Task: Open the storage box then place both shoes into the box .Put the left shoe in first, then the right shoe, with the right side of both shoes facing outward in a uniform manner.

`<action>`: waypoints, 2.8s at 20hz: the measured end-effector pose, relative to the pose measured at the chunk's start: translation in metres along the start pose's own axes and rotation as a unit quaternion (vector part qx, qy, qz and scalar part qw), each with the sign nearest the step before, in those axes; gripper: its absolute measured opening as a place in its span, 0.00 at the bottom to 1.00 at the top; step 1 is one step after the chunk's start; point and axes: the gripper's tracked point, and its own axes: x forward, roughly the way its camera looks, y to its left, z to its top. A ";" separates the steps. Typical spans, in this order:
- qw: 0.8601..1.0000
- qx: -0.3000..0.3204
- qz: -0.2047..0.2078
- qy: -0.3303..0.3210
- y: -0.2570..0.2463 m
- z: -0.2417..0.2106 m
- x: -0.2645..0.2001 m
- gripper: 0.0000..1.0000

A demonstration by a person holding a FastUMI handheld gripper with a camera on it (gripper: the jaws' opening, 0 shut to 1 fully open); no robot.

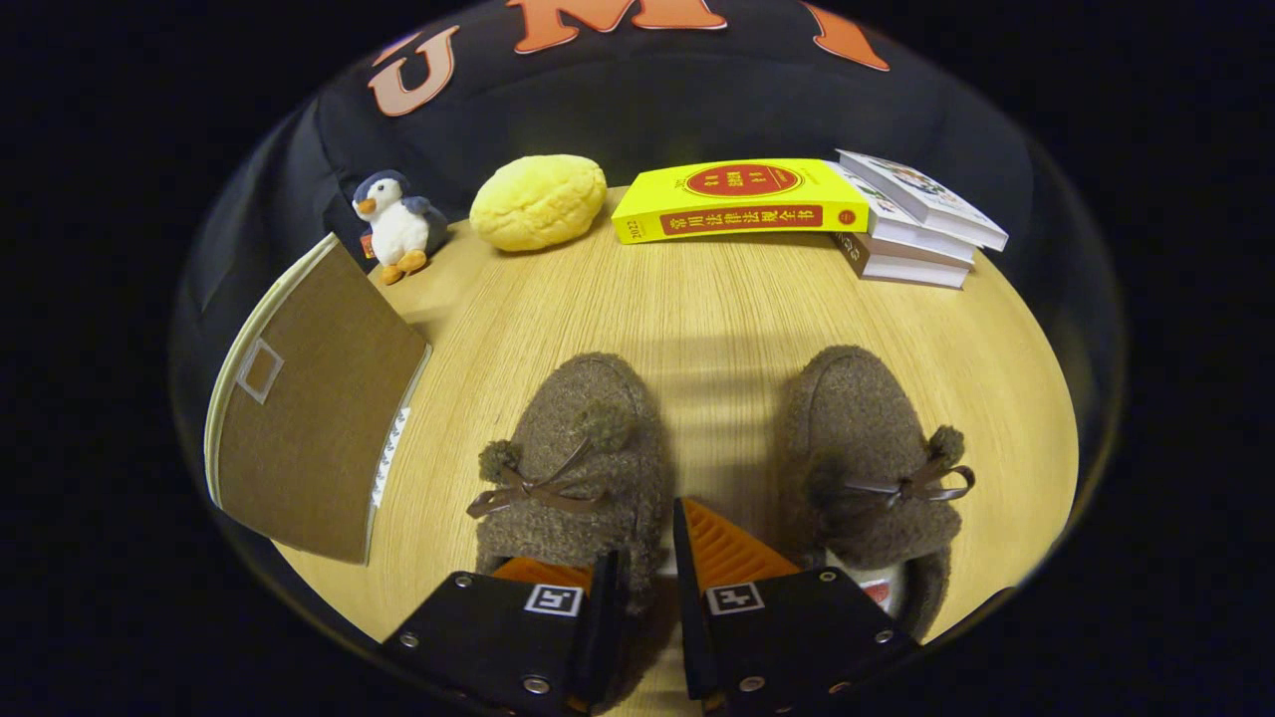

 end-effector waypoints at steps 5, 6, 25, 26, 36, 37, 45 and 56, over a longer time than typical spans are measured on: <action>1.000 0.015 -0.007 0.004 0.005 0.004 -0.016 0.05; 1.000 0.021 -0.003 0.007 0.011 0.006 -0.024 0.04; 0.995 -0.004 0.104 -0.014 0.296 0.108 -0.101 0.03; 0.995 -0.005 0.098 -0.010 0.303 0.106 -0.093 0.04; 0.996 -0.018 0.043 0.080 0.340 0.063 -0.020 0.08; 0.995 -0.018 0.050 0.088 0.344 0.059 -0.016 0.09; 0.984 -0.052 0.159 0.066 0.351 0.066 -0.071 0.46; 0.980 -0.071 0.162 -0.095 0.177 0.107 -0.181 0.93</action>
